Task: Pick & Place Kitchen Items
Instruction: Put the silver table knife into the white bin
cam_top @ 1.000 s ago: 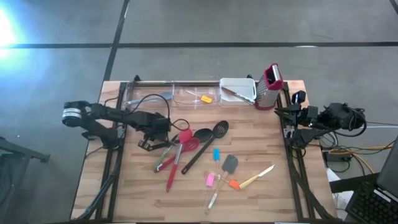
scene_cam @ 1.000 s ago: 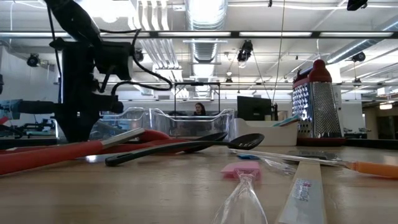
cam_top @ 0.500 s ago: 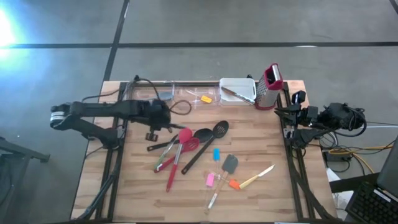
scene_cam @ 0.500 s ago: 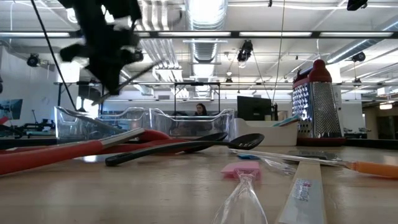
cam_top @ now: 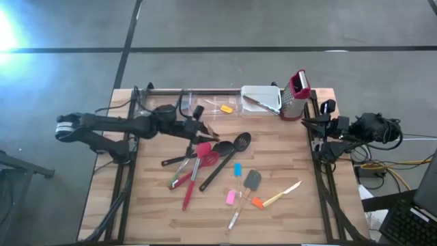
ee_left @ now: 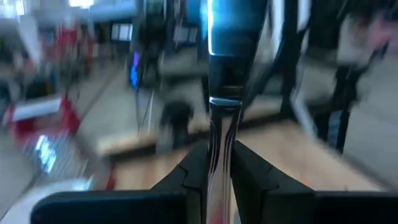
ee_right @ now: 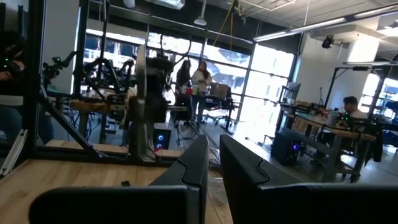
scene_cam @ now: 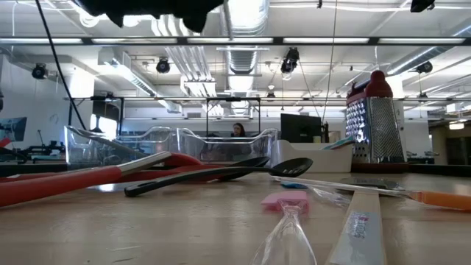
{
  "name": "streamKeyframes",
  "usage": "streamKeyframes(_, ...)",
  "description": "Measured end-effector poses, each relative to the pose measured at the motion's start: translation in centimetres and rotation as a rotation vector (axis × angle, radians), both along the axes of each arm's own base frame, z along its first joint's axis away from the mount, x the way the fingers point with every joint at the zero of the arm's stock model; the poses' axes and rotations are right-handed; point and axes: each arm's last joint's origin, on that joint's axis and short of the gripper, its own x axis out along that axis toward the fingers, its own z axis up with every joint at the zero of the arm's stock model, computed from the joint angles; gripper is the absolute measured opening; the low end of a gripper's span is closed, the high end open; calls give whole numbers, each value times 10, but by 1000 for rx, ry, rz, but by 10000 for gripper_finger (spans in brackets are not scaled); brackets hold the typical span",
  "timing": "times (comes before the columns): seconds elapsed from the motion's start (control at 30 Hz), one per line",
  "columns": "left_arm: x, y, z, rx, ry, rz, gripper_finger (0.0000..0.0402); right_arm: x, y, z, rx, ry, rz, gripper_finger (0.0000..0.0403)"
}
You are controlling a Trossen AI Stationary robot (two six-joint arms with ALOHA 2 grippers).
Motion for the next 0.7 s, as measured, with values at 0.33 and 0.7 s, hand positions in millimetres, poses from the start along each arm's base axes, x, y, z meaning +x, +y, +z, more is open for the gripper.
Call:
streamKeyframes(0.33,54,-3,-21,-156,-139,-92,46,40,15,-15,312,129,104,34)
streamKeyframes(0.7,86,-4,-8,-188,-121,-98,46,110,31,-34,321,314,-207,34)
